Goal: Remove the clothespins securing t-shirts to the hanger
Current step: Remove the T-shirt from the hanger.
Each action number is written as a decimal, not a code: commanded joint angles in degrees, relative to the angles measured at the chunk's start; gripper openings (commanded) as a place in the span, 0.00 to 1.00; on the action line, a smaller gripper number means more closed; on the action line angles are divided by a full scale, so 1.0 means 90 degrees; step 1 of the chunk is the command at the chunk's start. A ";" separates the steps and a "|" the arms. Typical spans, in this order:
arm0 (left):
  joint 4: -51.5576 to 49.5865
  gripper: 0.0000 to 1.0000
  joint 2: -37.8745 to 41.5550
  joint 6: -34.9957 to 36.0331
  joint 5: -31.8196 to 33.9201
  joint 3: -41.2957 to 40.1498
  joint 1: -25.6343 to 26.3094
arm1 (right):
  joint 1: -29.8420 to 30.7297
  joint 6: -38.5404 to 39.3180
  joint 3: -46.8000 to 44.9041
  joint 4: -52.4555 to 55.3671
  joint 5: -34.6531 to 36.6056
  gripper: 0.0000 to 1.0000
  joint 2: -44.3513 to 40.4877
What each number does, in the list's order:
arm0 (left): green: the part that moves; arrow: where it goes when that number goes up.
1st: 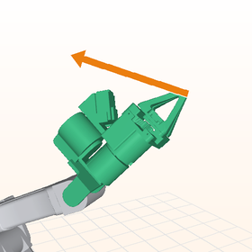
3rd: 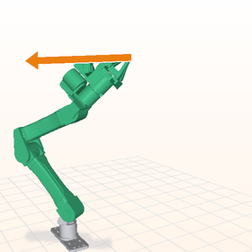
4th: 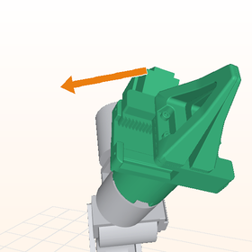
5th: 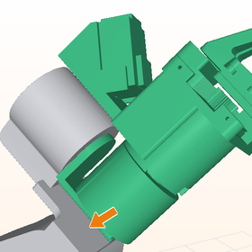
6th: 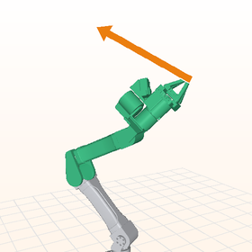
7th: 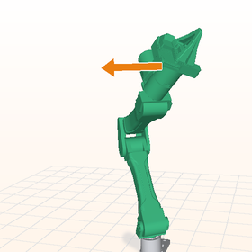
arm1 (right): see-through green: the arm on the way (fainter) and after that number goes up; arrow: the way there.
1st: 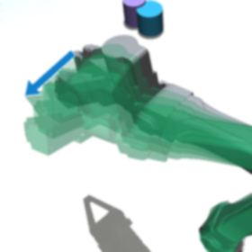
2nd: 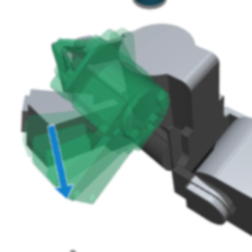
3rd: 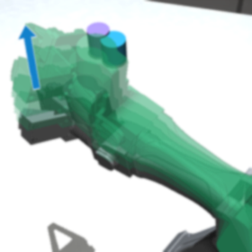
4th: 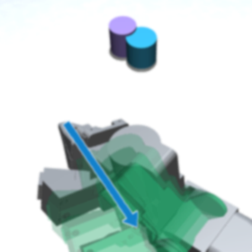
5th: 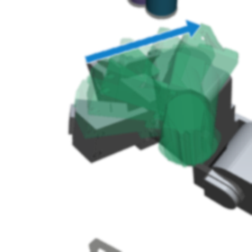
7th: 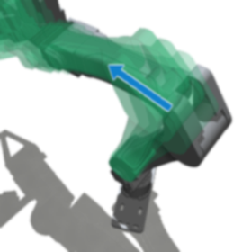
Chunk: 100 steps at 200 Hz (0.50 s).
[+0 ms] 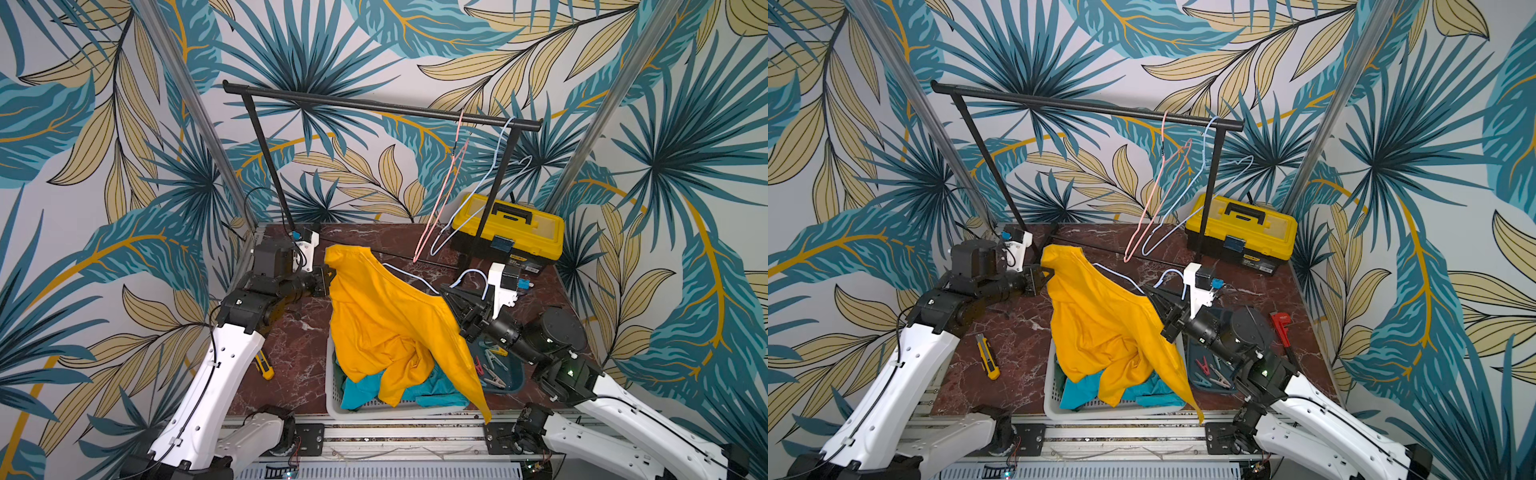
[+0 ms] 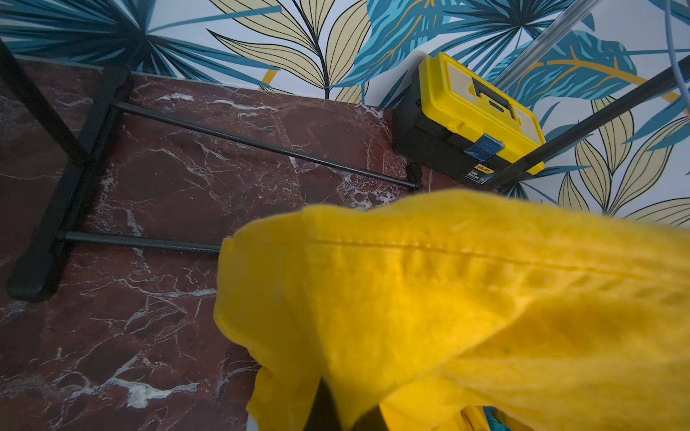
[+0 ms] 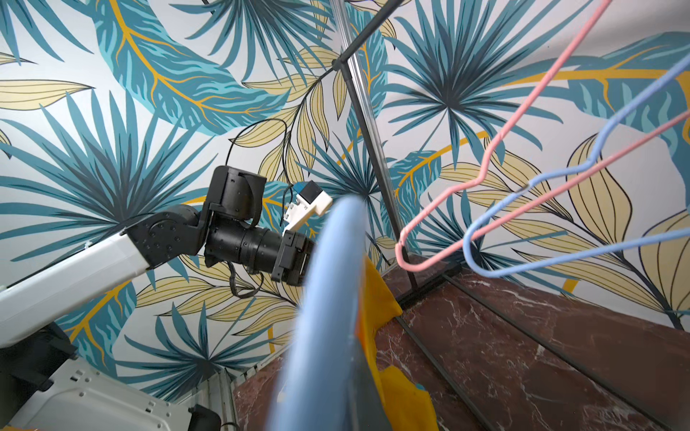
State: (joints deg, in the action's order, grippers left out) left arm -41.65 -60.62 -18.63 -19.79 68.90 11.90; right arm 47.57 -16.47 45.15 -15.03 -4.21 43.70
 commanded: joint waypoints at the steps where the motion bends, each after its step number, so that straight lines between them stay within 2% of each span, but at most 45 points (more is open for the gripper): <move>1: 0.0155 0.00 0.0212 0.0184 -0.0069 -0.0148 -0.0063 | 0.0007 -0.0028 0.0109 -0.0930 0.0242 0.00 0.0093; 34: 0.0173 0.00 0.0429 0.0183 0.0800 -0.0101 -0.0085 | 0.0007 0.0035 0.0003 -0.0621 0.0546 0.00 -0.0260; 100: 0.0182 0.00 0.0398 0.0088 0.0786 -0.0118 -0.0103 | 0.0007 0.0026 -0.0574 0.0166 0.1250 0.00 -0.1841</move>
State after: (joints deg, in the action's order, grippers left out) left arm -40.77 -57.04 -18.22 -15.77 67.85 11.79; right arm 47.64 -16.45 41.80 -13.15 2.02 32.10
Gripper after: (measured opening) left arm 0.048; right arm 0.073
